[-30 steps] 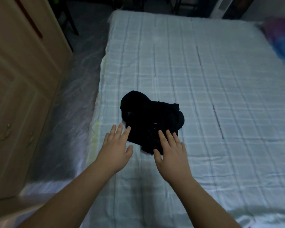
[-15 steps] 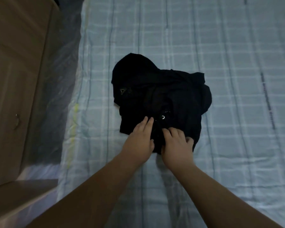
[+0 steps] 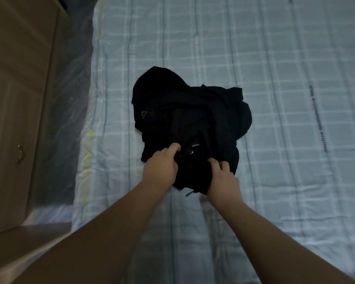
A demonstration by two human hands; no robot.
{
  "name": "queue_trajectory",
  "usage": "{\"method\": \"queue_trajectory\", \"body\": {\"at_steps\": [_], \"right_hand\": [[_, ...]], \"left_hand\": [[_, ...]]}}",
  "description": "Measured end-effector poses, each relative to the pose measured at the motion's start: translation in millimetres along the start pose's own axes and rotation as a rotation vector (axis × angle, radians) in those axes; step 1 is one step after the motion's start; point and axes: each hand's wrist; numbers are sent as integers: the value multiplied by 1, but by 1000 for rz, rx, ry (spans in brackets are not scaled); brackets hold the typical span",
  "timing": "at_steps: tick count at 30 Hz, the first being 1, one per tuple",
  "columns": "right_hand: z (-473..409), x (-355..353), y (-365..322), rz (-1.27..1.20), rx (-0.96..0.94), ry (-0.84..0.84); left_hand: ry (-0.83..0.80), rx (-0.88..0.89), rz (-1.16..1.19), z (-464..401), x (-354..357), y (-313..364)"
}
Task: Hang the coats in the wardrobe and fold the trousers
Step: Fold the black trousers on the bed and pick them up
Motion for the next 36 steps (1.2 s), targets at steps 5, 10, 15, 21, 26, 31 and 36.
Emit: {"method": "queue_trajectory", "body": {"at_steps": [5, 10, 15, 21, 26, 31, 36], "right_hand": [[35, -42, -1, -464, 202, 163], [78, -132, -30, -937, 403, 208], [120, -219, -48, -1116, 360, 230], [155, -292, -41, -1326, 423, 243], [161, -330, -10, -1447, 432, 297], [135, -337, 40, -1690, 493, 236], [123, -368, 90, -1532, 362, 293]], "left_hand": [[77, 34, 3, 27, -34, -10], [-186, 6, 235, 57, -79, 3], [-160, 31, 265, 83, -118, 39], [-126, -25, 414, 107, -152, 83], [89, -174, 660, 121, -184, 117], [2, -21, 439, 147, -192, 131], [191, -335, 596, 163, -227, 158]]}}
Point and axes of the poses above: each hand's wrist, its own z-axis away from the middle knuckle, its own x-axis out of the palm, y = z × x, and after that the axes turned 12 degrees about y, right-handed
